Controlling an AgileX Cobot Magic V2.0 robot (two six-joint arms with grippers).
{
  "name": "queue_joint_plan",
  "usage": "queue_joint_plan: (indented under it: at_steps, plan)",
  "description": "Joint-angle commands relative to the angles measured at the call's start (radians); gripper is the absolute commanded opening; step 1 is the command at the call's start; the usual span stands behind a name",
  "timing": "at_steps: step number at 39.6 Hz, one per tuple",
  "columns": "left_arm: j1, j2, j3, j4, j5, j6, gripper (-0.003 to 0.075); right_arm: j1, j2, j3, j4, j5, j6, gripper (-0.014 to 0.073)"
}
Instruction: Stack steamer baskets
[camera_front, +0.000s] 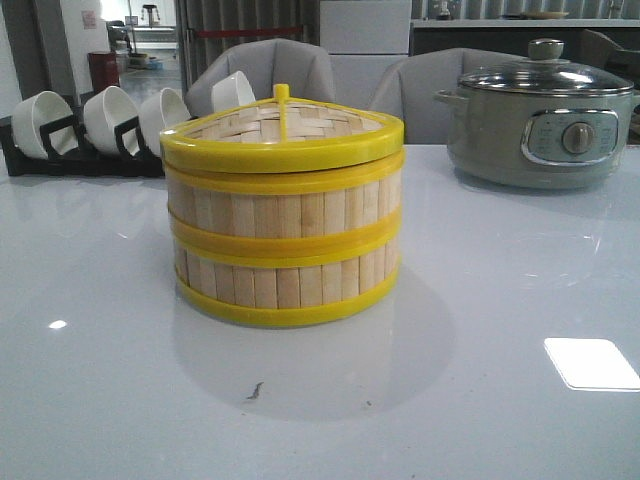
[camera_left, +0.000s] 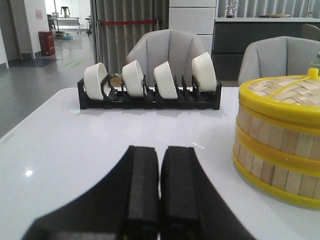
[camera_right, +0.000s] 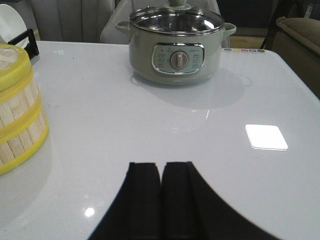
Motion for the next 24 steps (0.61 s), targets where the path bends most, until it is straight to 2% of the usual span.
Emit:
queue_joint_plan:
  at_steps: [1,24]
  plan:
    - [0.000,-0.015,0.000,0.010,-0.079,0.001,0.0095,-0.006,0.010,-0.027,-0.014,-0.084,0.000,0.0055]
    - [0.000,-0.014,0.000,0.010,-0.103,0.001,0.0095,-0.006,0.010,-0.027,-0.014,-0.084,0.000,0.0055]
